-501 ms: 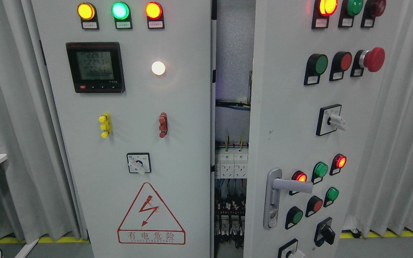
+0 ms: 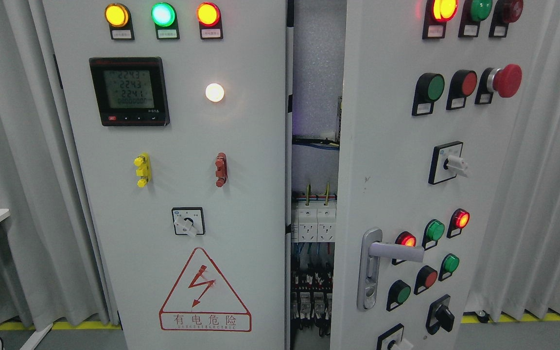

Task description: Open door with both hands

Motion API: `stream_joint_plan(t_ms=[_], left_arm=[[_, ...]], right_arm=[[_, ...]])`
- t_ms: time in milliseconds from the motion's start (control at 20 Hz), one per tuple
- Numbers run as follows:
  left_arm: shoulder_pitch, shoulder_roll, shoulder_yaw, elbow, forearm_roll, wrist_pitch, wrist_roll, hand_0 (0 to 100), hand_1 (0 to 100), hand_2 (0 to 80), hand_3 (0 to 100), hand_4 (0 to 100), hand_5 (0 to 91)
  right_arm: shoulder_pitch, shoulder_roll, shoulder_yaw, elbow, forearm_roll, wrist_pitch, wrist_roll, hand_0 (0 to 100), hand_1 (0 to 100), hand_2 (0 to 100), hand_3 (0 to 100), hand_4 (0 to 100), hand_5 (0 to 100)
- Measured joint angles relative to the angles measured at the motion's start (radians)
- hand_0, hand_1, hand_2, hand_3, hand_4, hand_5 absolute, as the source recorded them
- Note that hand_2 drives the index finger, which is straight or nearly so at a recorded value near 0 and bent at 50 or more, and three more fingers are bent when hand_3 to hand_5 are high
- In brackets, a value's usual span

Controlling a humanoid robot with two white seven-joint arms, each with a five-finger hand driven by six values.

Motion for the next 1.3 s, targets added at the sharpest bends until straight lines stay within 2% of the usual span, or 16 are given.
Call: stream_joint_plan(t_ms=[50,150,200,350,451,551,701,901,1152,1302], left_arm=[[0.010,0.005,0.000,-0.030,0.000,0.000,-0.022,30,0,2.7,3,4,0.0],[0.034,0.013,0.000,-0.097,0.000,-0.004,-0.101,30,0,2.7,3,4,0.0],[0.049,0.018,0.000,-0.136,0.000,-0.003,-0.156,30,0,2.7,3,4,0.0],[0.090,0.031,0.000,-0.256,0.000,-0.025,-0.369,30,0,2.7,3,4,0.0],[0.116,0.042,0.006,-0.342,0.000,-0.043,-0.485,30,0,2.7,3,4,0.0],[0.149,0.055,0.015,-0.439,0.000,-0.049,-0.575,30,0,2.6,3,4,0.0],[0.203,0.080,0.027,-0.597,0.016,-0.051,-0.675,30,0,2.6,3,4,0.0],[0.279,0.118,0.035,-0.818,0.085,-0.054,-0.727,30,0,2.7,3,4,0.0],[0.349,0.171,0.043,-1.102,0.153,-0.051,-0.741,30,0,2.7,3,4,0.0],[0.370,0.208,0.045,-1.240,0.220,-0.043,-0.743,30,0,2.7,3,4,0.0]], right_arm=[[0.000,0.000,0.000,0.000,0.000,0.000,0.000,22,0,0,0,0,0],[0.000,0.000,0.000,0.000,0.000,0.000,0.000,22,0,0,0,0,0],[0.000,0.000,0.000,0.000,0.000,0.000,0.000,22,0,0,0,0,0],[0.000,0.000,0.000,0.000,0.000,0.000,0.000,22,0,0,0,0,0],[0.000,0.000,0.000,0.000,0.000,0.000,0.000,22,0,0,0,0,0],[0.000,0.000,0.000,0.000,0.000,0.001,0.000,22,0,0,0,0,0],[0.000,0.000,0.000,0.000,0.000,0.001,0.000,22,0,0,0,0,0],[0.000,0.000,0.000,0.000,0.000,0.001,0.000,22,0,0,0,0,0],[0.000,0.000,0.000,0.000,0.000,0.001,0.000,22,0,0,0,0,0],[0.000,0.000,0.000,0.000,0.000,0.001,0.000,22,0,0,0,0,0]])
